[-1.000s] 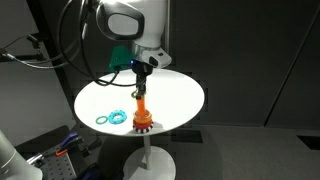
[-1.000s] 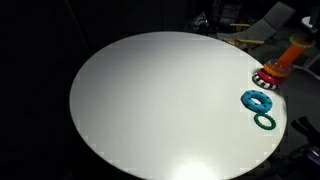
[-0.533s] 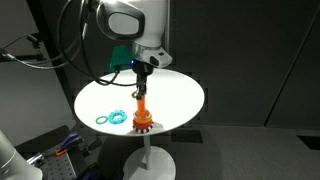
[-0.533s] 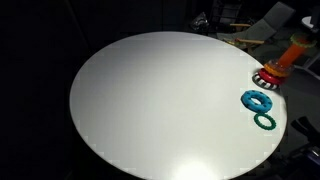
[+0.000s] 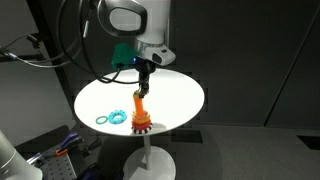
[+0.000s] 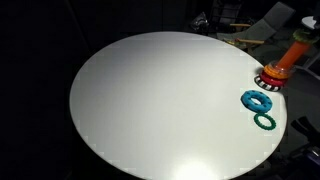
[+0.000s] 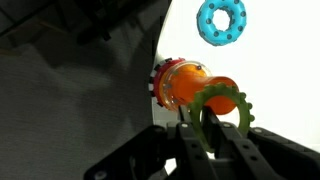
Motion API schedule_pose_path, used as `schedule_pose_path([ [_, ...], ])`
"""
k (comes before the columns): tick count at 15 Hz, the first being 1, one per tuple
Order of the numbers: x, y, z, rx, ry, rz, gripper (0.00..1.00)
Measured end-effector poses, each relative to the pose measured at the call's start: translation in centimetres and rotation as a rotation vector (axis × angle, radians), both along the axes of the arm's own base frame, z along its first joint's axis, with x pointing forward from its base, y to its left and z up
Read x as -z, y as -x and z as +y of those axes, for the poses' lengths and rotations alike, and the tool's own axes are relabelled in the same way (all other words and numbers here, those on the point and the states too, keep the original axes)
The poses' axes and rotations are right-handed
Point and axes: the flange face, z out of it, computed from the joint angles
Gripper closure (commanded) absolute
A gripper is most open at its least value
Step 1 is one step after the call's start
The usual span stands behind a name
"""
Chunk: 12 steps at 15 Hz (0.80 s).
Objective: Pick up the light green ring and stack it onto the rings stacking stand
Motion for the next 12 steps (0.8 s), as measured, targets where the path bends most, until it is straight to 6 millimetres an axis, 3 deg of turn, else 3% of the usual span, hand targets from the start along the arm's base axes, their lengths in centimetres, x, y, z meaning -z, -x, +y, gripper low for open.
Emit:
schedule_pose_path([
  [12,1.2,0.5,0.7,-0.051,-0.03,0.045,0.94],
])
